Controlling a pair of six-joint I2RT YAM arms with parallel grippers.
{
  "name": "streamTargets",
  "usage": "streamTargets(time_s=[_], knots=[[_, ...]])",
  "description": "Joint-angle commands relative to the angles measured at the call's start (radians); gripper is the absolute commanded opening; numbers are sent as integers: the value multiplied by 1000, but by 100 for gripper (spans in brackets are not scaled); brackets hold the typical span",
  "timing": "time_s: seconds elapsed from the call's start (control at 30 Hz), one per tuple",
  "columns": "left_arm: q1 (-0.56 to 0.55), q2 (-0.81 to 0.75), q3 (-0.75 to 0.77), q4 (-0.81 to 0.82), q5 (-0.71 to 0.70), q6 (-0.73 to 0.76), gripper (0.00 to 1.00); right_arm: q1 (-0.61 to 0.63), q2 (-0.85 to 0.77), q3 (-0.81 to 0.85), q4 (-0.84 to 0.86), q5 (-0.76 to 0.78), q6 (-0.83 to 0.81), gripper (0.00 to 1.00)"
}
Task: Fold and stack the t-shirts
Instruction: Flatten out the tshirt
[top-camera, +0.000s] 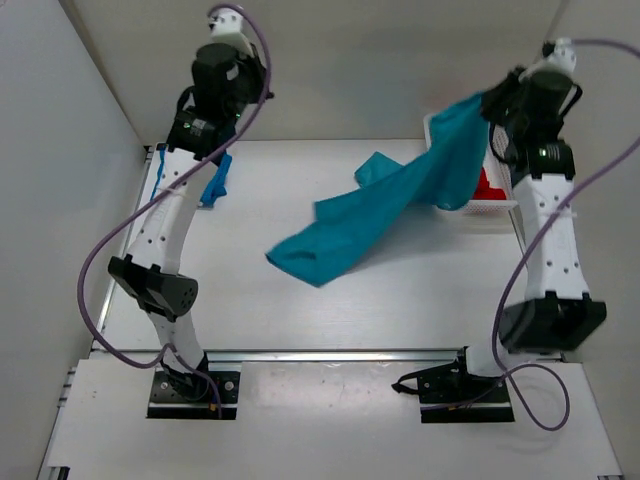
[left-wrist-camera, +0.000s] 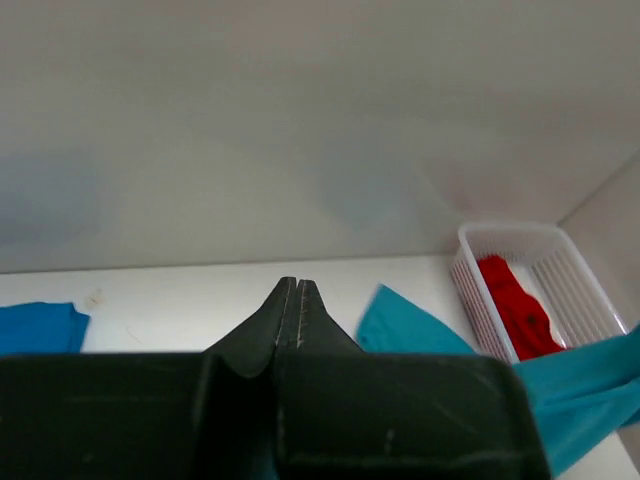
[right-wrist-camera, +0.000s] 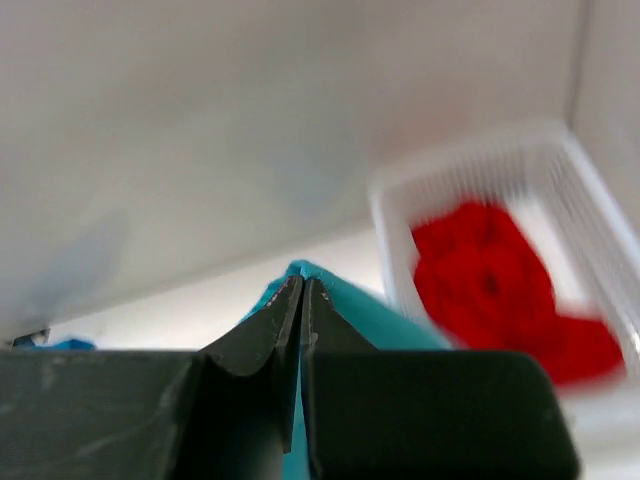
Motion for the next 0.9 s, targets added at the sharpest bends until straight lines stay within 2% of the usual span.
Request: streamTargets(time_s=[0.0, 0.03, 0.07, 0.13, 0.2, 0.27, 0.33, 0.37, 0.4, 0.47, 0.53, 0.6, 0.7, 0.8, 0.87], knots=[[118, -17, 76, 50, 113, -52, 0, 47, 138, 374, 26, 40, -119, 0], [138, -34, 86, 57, 148, -64, 0, 45, 158, 413, 12, 26, -102, 0], [132, -40, 86, 45, 124, -43, 0, 32, 174, 466, -30, 6, -81, 0], [85, -96, -6, 35, 81, -3, 0, 42, 98, 395, -29, -19, -91, 0], [29, -144, -139, 49, 55, 26, 0, 61, -15, 102, 35, 21, -117, 0], [-23, -183, -294, 46, 38, 28, 0, 78, -116, -72, 81, 11, -102, 0], [-32, -215, -404, 60, 44, -12, 0, 70, -177, -160, 81, -86, -91, 0], [-23, -239, -478, 76, 85, -36, 0, 105, -173, -157, 67, -115, -113, 0], [-9, -252, -521, 92, 127, -67, 0, 124, -176, -133, 52, -112, -160, 0], [6, -296, -629, 115, 150, -93, 0, 250, -150, -62, 9, -76, -220, 0], [8, -337, -692, 118, 144, -96, 0, 295, -133, 3, 14, -118, -229, 0], [5, -402, -758, 126, 136, -96, 0, 295, -104, 45, 40, -259, -179, 1], [15, -497, -886, 127, 130, -98, 0, 354, -47, 161, 90, -371, -148, 0], [63, -575, -948, 117, 136, -105, 0, 467, 80, 408, 118, -446, -131, 0], [86, -609, -951, 112, 133, -101, 0, 437, 154, 606, 180, -566, -29, 0]])
